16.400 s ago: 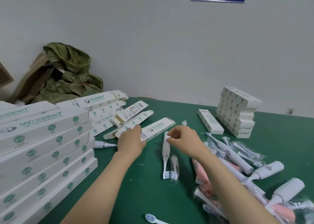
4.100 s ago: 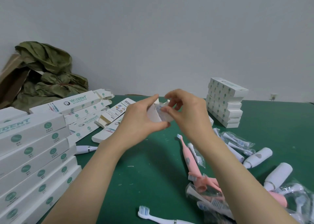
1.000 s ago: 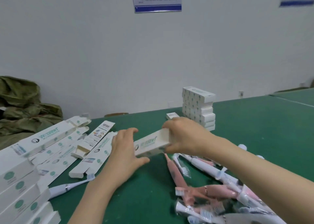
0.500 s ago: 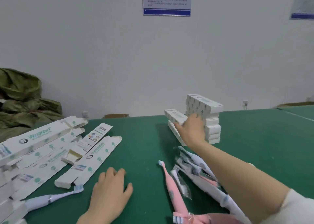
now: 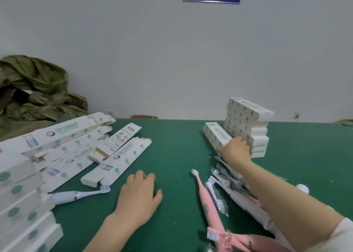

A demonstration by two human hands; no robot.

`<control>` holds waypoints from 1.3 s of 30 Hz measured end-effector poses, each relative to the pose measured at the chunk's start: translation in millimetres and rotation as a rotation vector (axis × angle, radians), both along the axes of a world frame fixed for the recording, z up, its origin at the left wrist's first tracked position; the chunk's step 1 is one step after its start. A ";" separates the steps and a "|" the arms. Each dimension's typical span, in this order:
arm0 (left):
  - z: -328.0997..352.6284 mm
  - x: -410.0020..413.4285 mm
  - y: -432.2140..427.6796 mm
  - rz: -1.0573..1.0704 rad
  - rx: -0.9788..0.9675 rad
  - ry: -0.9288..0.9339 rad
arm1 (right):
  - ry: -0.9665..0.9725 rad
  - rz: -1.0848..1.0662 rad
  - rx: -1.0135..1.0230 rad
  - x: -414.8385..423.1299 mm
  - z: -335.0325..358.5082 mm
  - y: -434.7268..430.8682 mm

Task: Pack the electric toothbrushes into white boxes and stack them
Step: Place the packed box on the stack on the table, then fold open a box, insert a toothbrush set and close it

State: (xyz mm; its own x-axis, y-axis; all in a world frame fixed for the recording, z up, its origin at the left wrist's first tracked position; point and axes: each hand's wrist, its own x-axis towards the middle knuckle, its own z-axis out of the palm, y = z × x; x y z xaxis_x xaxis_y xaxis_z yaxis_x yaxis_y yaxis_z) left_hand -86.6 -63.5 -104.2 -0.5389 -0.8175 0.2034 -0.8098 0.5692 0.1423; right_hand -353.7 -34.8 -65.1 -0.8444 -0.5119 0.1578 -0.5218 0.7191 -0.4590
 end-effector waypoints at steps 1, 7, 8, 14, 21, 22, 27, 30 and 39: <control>1.3 -0.7 -0.3 -0.013 0.011 0.016 | 0.079 0.006 0.051 2.2 4.5 2.4; 14.1 26.4 -30.3 0.199 -0.144 0.148 | 0.355 0.315 -0.042 37.5 38.5 13.8; 16.3 32.9 -37.8 0.267 -0.155 0.142 | 0.303 0.386 -0.063 49.1 40.5 17.2; 7.3 41.6 -48.3 0.441 -0.042 -0.084 | 0.178 0.644 0.143 123.7 12.7 32.9; 0.0 45.3 -26.5 0.326 -0.026 0.021 | 0.005 0.729 0.045 153.8 1.9 35.0; -0.3 48.9 -22.7 0.289 -0.054 0.087 | -0.010 0.746 0.003 157.1 3.2 35.5; 32.0 59.1 -7.6 -0.023 -0.098 0.643 | 0.058 0.819 -0.248 163.3 22.8 41.2; 60.8 65.2 10.9 -0.236 -0.059 0.932 | 0.077 0.853 -0.242 165.0 35.8 42.4; 82.5 74.0 24.0 -0.477 0.156 1.148 | 0.201 0.922 -0.360 170.0 51.7 48.3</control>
State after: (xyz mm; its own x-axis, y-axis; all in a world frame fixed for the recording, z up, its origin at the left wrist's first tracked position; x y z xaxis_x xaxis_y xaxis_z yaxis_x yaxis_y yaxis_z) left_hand -12.6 -39.5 -21.8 -0.3634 -0.6478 0.6695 0.1077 0.6846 0.7209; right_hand -183.7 13.5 -13.3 -0.0839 -0.8456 0.5273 -0.8960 -0.1675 -0.4113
